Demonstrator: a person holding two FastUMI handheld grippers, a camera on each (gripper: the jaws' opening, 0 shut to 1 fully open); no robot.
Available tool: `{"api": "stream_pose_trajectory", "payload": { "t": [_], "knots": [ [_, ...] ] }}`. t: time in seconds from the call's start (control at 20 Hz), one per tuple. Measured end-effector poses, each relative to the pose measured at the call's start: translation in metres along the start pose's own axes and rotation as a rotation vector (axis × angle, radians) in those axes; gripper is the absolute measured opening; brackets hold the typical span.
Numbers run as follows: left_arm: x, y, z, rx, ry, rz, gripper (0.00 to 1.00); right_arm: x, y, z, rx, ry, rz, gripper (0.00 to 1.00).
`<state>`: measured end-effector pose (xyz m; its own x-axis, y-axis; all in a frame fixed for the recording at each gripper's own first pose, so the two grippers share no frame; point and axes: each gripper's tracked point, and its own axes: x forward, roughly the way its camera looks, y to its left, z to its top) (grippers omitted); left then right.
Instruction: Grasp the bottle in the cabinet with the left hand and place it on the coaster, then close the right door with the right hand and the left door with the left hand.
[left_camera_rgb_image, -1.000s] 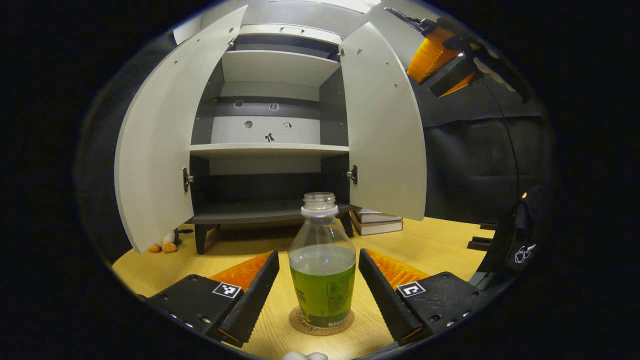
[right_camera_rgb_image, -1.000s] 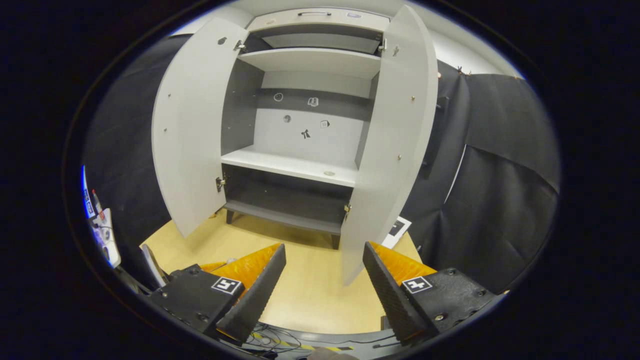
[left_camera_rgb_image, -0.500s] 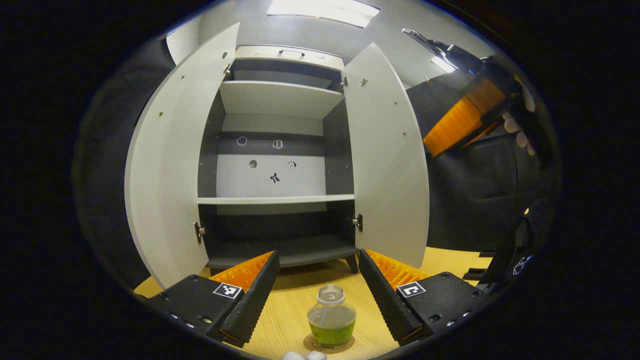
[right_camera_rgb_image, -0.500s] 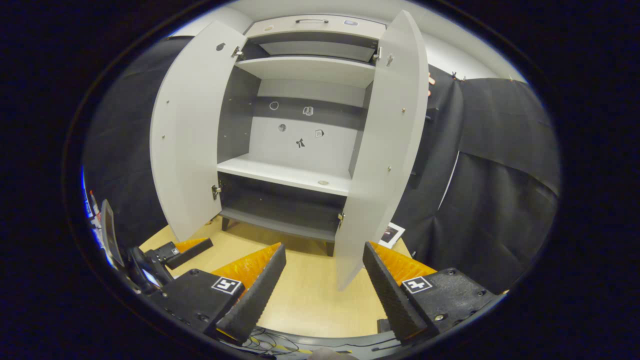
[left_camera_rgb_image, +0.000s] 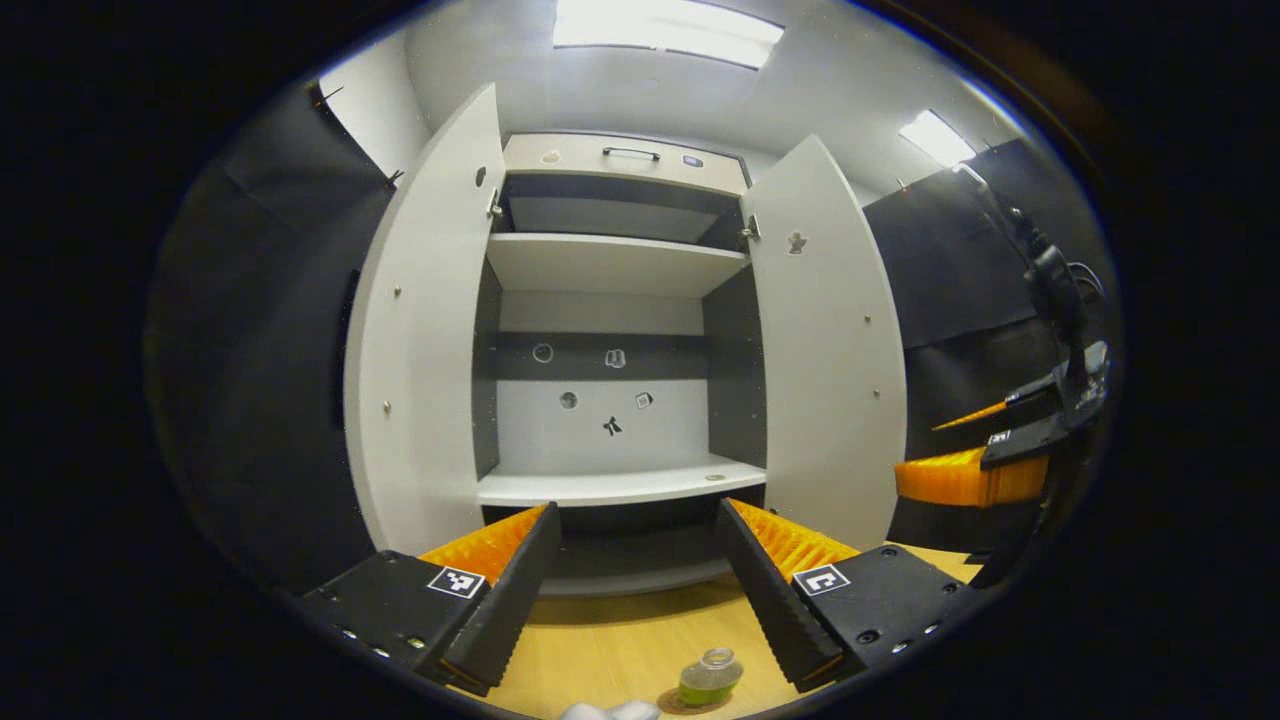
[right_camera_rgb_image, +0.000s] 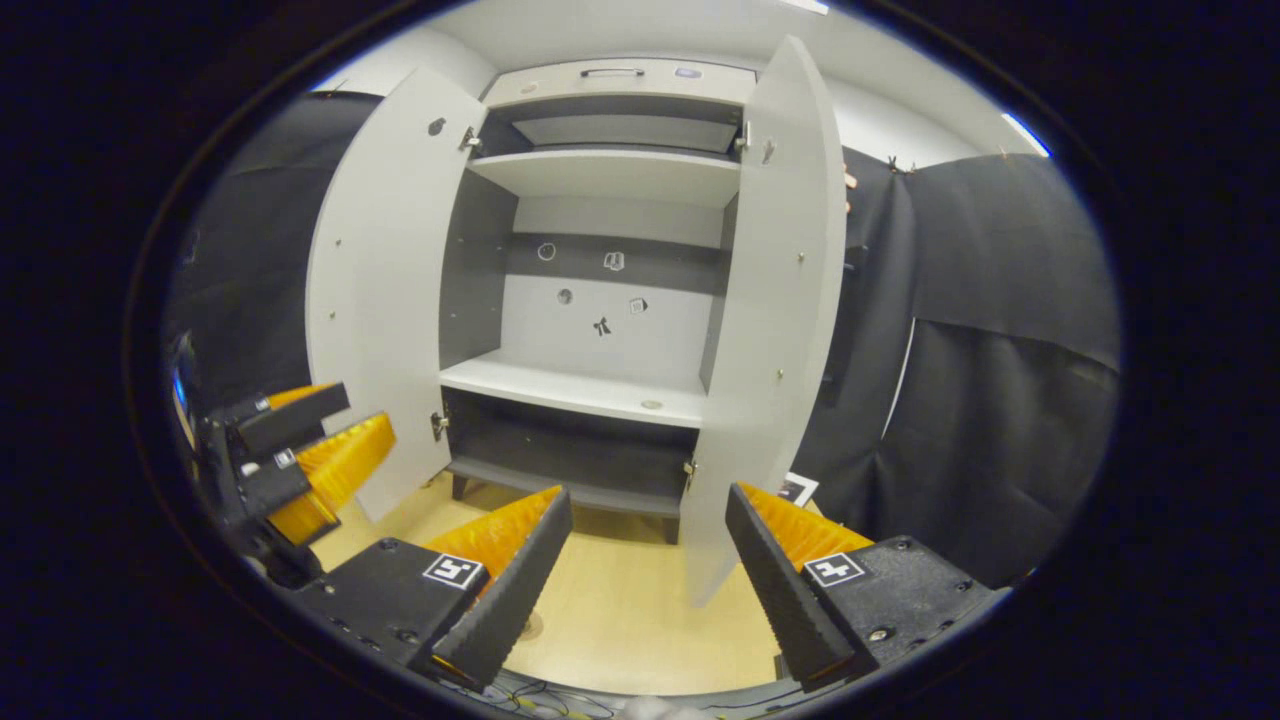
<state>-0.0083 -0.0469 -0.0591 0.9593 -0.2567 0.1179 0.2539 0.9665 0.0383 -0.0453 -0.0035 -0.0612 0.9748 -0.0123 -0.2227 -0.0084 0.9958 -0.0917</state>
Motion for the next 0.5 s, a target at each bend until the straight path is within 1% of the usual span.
{"api": "stream_pose_trajectory", "payload": {
  "t": [0.1,0.25,0.4,0.5],
  "knots": [
    [-0.008,0.019,0.017,0.016,0.008,0.051,0.96,0.001,0.0,0.005,0.014,-0.024,0.005,1.0],
    [-0.029,0.048,0.026,0.01,0.051,0.132,0.96,0.003,-0.005,0.015,0.038,-0.06,0.005,1.0],
    [-0.05,0.069,0.013,0.019,0.104,0.194,0.96,0.003,-0.017,0.019,0.055,-0.087,-0.008,1.0],
    [-0.06,0.077,0.003,0.022,0.135,0.222,0.96,0.006,-0.024,0.014,0.063,-0.082,-0.017,1.0]
  ]
}}
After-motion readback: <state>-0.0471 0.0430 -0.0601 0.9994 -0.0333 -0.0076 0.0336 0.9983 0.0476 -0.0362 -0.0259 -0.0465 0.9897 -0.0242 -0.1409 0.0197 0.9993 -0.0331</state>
